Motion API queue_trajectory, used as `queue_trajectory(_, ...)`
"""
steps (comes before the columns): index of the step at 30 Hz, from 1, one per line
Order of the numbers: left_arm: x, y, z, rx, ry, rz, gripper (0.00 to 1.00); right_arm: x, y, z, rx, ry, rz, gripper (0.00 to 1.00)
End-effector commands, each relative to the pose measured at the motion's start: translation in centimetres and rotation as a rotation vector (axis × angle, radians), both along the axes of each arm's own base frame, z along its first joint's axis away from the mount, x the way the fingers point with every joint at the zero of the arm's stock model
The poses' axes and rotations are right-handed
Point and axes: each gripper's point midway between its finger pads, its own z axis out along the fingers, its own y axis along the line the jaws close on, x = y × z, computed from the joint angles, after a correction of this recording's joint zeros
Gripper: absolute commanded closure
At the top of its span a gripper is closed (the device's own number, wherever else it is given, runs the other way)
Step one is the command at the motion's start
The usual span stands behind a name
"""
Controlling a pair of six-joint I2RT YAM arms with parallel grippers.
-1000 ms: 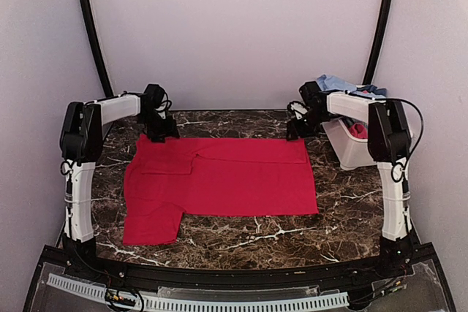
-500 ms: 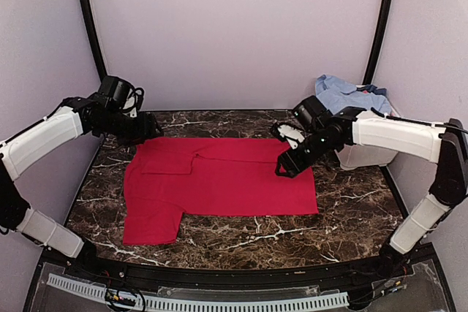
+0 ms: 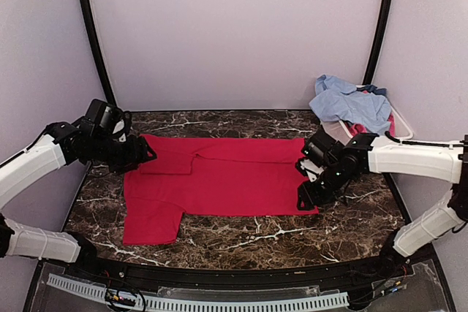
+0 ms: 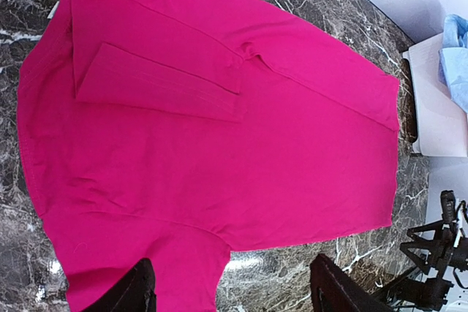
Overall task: Fold and stack the mixed laundry pile
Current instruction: Move the 1/3-folded T-shirt to the center of the board.
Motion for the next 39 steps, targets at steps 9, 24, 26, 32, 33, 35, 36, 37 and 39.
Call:
queue_trajectory(9,-1.3,0.5,-1.1,-0.021,0.045,0.048,0.28,0.0,-1.7,-4.6,-0.274,0.027,-0.035,0.54)
queue_trajectory(24,-1.8,0.7,-1.9,-0.034,0.056,0.061,0.28,2.6,1.0,-4.8,-0.273,-0.036,0.122,0.53)
queue_trajectory(26,-1.9,0.7,-1.7,-0.033,0.054,0.062,0.28,2.8,1.1,-5.5,-0.291,-0.019,0.133,0.53)
queue_trajectory(32,-2.3,0.9,-1.7,-0.036,0.06,0.068,0.28,1.6,1.3,-6.4,-0.261,0.039,0.141,0.55)
queue_trajectory(33,-2.3,1.0,-1.7,-0.037,0.058,0.071,0.27,1.5,1.2,-6.5,-0.257,0.044,0.139,0.55)
queue_trajectory(35,-2.5,1.2,-1.9,-0.029,0.065,0.082,0.27,1.2,1.3,-6.7,-0.249,0.056,0.139,0.56)
queue_trajectory(36,-2.6,1.4,-2.1,-0.027,0.072,0.093,0.27,1.0,1.3,-7.1,-0.248,0.064,0.139,0.57)
queue_trajectory(37,-2.8,1.5,-2.2,-0.025,0.08,0.101,0.27,0.8,1.3,-7.5,-0.252,0.079,0.142,0.58)
queue_trajectory(39,-3.4,2.2,-3.0,-0.013,0.116,0.145,0.27,0.6,1.3,-8.2,-0.265,0.104,0.148,0.6)
